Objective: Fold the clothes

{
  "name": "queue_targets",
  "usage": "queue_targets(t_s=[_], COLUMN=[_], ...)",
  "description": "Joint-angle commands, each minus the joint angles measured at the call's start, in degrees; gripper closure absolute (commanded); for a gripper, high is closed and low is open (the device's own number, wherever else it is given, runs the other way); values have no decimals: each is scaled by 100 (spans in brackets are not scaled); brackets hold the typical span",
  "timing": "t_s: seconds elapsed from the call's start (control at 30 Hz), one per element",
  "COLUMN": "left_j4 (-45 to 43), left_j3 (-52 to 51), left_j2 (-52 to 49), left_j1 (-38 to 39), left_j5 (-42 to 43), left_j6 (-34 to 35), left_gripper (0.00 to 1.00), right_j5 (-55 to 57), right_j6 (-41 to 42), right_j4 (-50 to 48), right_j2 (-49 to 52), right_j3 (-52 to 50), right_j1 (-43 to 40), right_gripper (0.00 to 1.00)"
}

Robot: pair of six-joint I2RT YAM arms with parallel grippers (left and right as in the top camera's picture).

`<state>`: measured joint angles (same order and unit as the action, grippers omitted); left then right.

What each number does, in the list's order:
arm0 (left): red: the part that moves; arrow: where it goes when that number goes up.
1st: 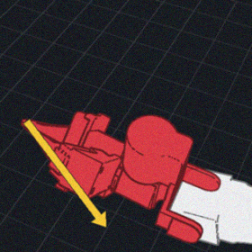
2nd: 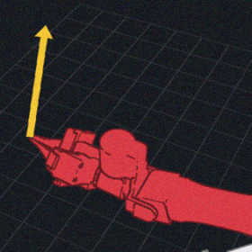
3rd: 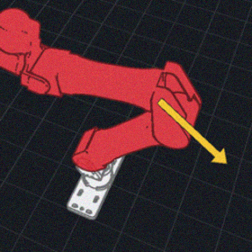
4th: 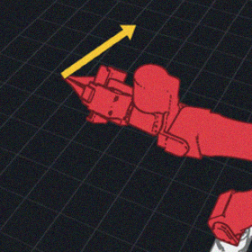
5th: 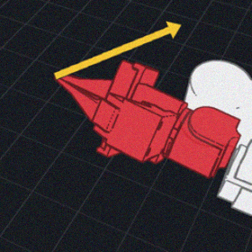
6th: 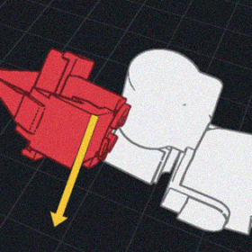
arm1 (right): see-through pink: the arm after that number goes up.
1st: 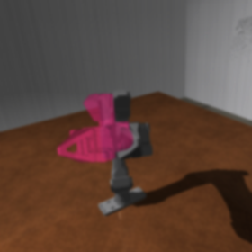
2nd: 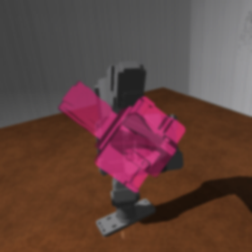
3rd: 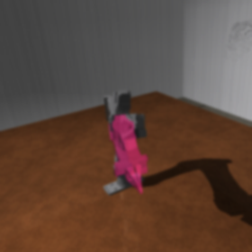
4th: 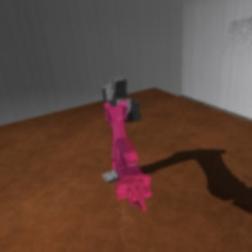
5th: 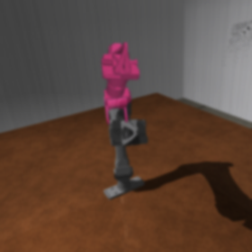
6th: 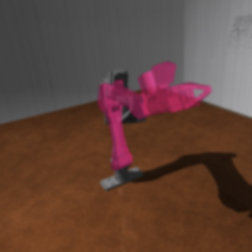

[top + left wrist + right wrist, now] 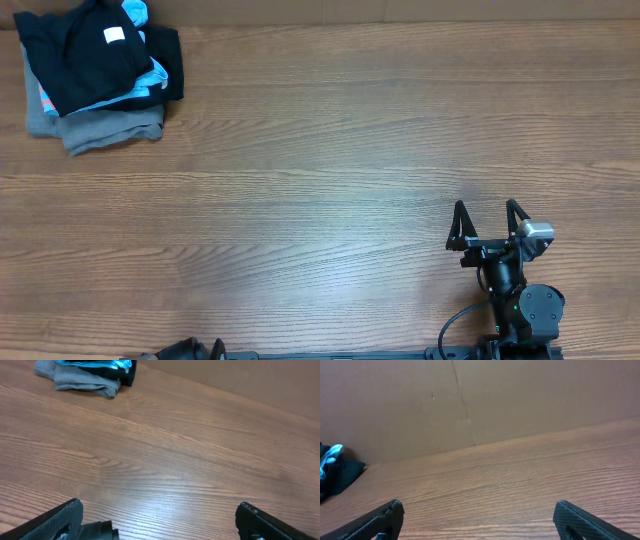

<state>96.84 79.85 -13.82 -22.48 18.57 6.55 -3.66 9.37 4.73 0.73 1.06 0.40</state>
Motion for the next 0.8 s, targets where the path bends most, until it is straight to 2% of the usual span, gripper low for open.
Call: queue_targets(t_s=[0.0,0.2,0.33,0.47,0.63,0.77], left_j4=[-219,-1375,-2223,-3602,-4793,-5764], left_j3=[-39,-450,-1088,-2406,-3705,-4454], left_j2=[50,94,282,815,1370,1360], left_j1=[-9,505,901,1202,1397,1504], left_j5=[-50,210,173,179,175,0], left_j6=[76,76,72,74,76,76], left_gripper=[0,0,0,0,0,0], right_j5=[-31,-31,-31,-31,-31,-31], right_j6=[-22,-20,-22,-22,-22,-22], right_j4=[-31,-31,-31,-31,-31,-31], right_j2=[-57,-57,-57,-57,-57,-57], right_j3=[-61,-61,-61,-61,-61,-61], right_j1=[-15,-15,-15,-15,-15,-15], right_gripper=[0,0,0,0,0,0])
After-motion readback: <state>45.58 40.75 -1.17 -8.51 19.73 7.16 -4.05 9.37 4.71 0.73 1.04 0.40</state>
